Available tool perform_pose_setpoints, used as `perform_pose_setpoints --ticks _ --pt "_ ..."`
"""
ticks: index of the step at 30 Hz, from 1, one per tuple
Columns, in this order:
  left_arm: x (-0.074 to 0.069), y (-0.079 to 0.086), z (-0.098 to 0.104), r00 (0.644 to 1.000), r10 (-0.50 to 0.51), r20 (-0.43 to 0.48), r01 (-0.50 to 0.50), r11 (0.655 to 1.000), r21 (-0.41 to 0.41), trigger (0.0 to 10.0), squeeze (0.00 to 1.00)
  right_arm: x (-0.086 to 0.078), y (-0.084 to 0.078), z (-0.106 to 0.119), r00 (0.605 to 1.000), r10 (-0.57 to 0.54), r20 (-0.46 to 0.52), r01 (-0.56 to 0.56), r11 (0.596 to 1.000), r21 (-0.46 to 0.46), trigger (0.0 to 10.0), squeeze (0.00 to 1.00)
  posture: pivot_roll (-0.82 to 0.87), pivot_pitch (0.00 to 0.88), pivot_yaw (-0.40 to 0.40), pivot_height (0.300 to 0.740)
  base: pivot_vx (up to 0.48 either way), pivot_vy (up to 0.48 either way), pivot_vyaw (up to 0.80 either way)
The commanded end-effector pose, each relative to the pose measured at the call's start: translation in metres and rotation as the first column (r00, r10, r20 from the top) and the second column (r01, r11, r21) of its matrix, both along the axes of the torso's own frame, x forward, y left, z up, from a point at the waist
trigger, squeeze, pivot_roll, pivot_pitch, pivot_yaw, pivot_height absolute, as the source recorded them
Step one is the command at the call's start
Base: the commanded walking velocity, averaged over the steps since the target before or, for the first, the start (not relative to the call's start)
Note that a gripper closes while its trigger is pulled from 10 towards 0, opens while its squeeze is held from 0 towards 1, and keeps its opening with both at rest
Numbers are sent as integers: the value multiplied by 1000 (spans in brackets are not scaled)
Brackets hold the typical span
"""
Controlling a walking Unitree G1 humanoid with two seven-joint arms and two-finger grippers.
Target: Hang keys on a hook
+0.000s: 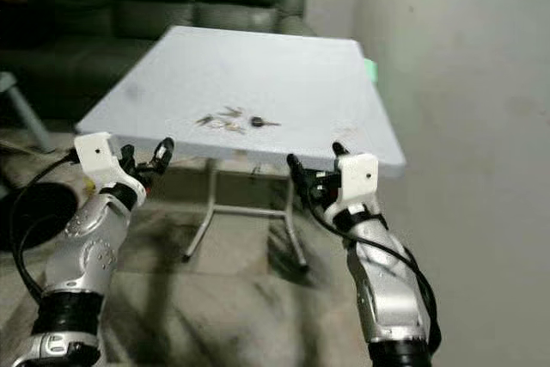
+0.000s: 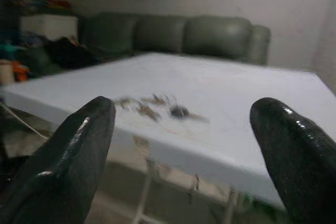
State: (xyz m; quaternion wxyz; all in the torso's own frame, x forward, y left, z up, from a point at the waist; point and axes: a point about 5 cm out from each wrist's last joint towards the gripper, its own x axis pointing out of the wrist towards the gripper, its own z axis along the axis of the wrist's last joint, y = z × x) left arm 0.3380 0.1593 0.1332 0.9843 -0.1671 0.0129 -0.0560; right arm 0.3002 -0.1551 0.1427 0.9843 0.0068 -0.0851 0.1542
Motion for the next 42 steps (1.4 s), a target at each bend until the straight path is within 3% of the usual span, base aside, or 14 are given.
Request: perform_pose_setpoints --ticks 1,17,42 --pt "2 -2 4 1000 -6 9 6 1000 8 10000 0 1 -3 4 1000 -10 8 10 1000 16 10000 0 -87 0 -33 724 0 375 0" --pt "4 2 6 1000 14 20 -14 999 29 10000 0 0 -5 4 1000 -12 2 12 1000 4 10000 0 -92 0 -34 724 262 351 0" --pt "4 1 6 1000 6 11 -7 1000 30 10000 0 1 -8 3 999 -35 -22 35 999 -7 10000 0 -85 7 -48 724 418 0 0"
